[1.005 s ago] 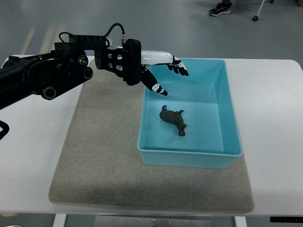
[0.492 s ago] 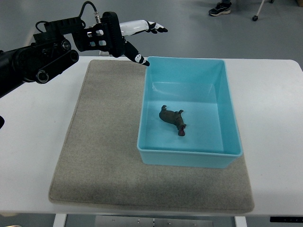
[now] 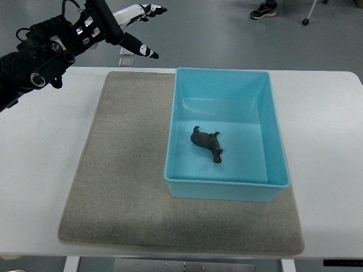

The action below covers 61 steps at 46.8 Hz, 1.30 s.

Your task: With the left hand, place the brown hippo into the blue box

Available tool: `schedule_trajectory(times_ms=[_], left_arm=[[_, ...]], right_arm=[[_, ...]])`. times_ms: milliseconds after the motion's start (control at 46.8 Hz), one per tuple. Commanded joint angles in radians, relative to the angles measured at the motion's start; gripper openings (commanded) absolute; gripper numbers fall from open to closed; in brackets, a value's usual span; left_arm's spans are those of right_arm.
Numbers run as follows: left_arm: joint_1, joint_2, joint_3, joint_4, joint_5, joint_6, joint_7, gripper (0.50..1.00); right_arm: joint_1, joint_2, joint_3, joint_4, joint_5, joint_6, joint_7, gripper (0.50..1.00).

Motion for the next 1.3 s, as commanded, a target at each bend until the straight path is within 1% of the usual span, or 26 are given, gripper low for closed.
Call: schedule_trajectory(times_ms=[0, 128, 214, 427, 492, 705, 898, 962, 1090, 1282], left_arm=[[0.004, -0.001, 0.000, 0.004, -0.058, 0.016, 0.000, 0.994], [0.014, -0.004, 0.000, 0.015, -0.186, 0.031, 0.005, 0.994], [0.013, -0.005, 0.000, 0.027, -0.296, 0.046, 0.021, 0.994], [0.017, -0.012, 0.000, 0.038, -0.601, 0.094, 0.152, 0.992], [0.031, -0.018, -0.001, 0.055, -0.661, 0.095, 0.172, 0.992], [0.043, -0.033, -0.004, 0.092, -0.784, 0.095, 0.205, 0.992], [0.046, -0.033, -0.006, 0.098, -0.962, 0.095, 0.271, 0.992], [0.048, -0.033, -0.006, 0.098, -1.028, 0.089, 0.284, 0.992], [0.060, -0.035, -0.006, 0.092, -1.118, 0.068, 0.284, 0.994], [0.092, -0.050, -0.053, 0.095, -1.152, -0.009, 0.272, 0.994]], right_arm=[[-0.001, 0.000, 0.000, 0.000, 0.000, 0.000, 0.000, 0.936], [-0.001, 0.000, 0.000, 0.000, 0.001, 0.000, 0.000, 0.936], [-0.001, 0.000, 0.000, 0.000, 0.000, 0.000, 0.000, 0.936], [-0.001, 0.000, 0.000, 0.000, 0.000, 0.000, 0.000, 0.936], [0.001, 0.000, 0.000, 0.000, 0.000, 0.000, 0.000, 0.936], [-0.001, 0.000, 0.000, 0.000, 0.000, 0.000, 0.000, 0.936], [-0.001, 0.000, 0.000, 0.000, 0.001, 0.000, 0.000, 0.936], [-0.001, 0.000, 0.000, 0.000, 0.000, 0.000, 0.000, 0.936], [-0.001, 0.000, 0.000, 0.000, 0.000, 0.000, 0.000, 0.936], [-0.001, 0.000, 0.000, 0.000, 0.000, 0.000, 0.000, 0.936]])
